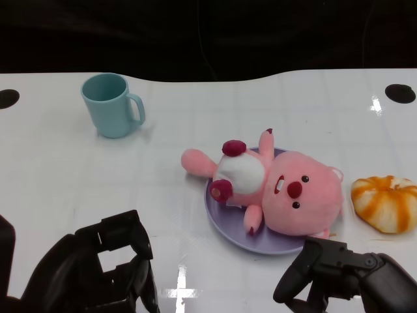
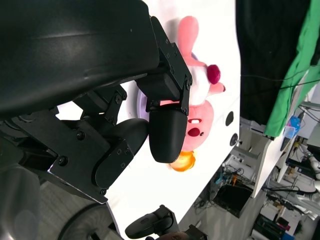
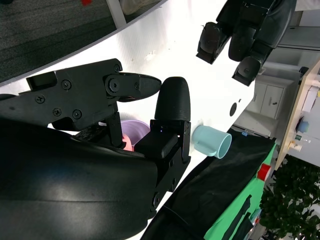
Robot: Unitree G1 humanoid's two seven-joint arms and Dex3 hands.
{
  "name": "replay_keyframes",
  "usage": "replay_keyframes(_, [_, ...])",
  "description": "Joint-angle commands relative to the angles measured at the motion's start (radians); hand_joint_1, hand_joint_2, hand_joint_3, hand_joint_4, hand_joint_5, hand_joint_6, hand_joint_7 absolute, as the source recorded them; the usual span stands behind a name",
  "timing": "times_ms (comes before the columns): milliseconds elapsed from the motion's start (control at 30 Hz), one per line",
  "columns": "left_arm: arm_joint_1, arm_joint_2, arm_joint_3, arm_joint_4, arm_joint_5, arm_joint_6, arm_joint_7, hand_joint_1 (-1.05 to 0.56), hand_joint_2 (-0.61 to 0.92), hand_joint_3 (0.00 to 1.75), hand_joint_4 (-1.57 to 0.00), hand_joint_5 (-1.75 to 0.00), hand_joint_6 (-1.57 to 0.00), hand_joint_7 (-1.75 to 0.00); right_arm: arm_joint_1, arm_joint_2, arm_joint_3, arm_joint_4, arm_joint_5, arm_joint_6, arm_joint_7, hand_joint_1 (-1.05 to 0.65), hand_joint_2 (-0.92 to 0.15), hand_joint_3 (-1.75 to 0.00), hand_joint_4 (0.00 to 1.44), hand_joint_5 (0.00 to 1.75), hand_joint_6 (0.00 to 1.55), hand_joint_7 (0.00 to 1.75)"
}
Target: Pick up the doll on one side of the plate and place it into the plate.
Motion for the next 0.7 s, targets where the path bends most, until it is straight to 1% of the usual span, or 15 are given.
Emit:
replay_keyframes(33, [-0.009, 0.015, 0.016, 0.03, -0.03, 0.019, -0.001, -0.1, 0.43, 1.46, -0.87, -1.75, -0.72, -1.74, -0.006, 0.003, -0.005, 0.013, -0.002, -0.032, -0.012, -0.27, -0.92, -0.32, 0.67, 1.55, 0.61, 1.25])
replay_keyframes(233, [-0.008, 0.031, 0.002, 0.059, -0.036, 0.02, -0.003, -0.11, 0.43, 1.45, -0.87, -1.75, -0.71, -1.75, 0.006, 0.017, -0.002, 0.023, -0.002, -0.059, -0.029, -0.26, -0.92, -0.32, 0.68, 1.57, 0.61, 1.26])
replay_keyframes(433, [-0.008, 0.052, -0.021, 0.052, -0.022, 0.011, -0.003, -0.12, 0.42, 1.45, -0.87, -1.75, -0.71, -1.75, 0.016, 0.012, -0.008, 0.024, -0.004, -0.081, -0.025, -0.24, -0.92, -0.34, 0.66, 1.58, 0.6, 1.27])
replay_keyframes(700, [-0.009, 0.058, -0.035, 0.051, -0.024, 0.015, 0.007, -0.15, 0.39, 1.43, -0.87, -1.75, -0.72, -1.74, 0.025, 0.014, -0.011, 0.022, 0.0, -0.075, -0.024, -0.26, -0.92, -0.33, 0.66, 1.58, 0.59, 1.28])
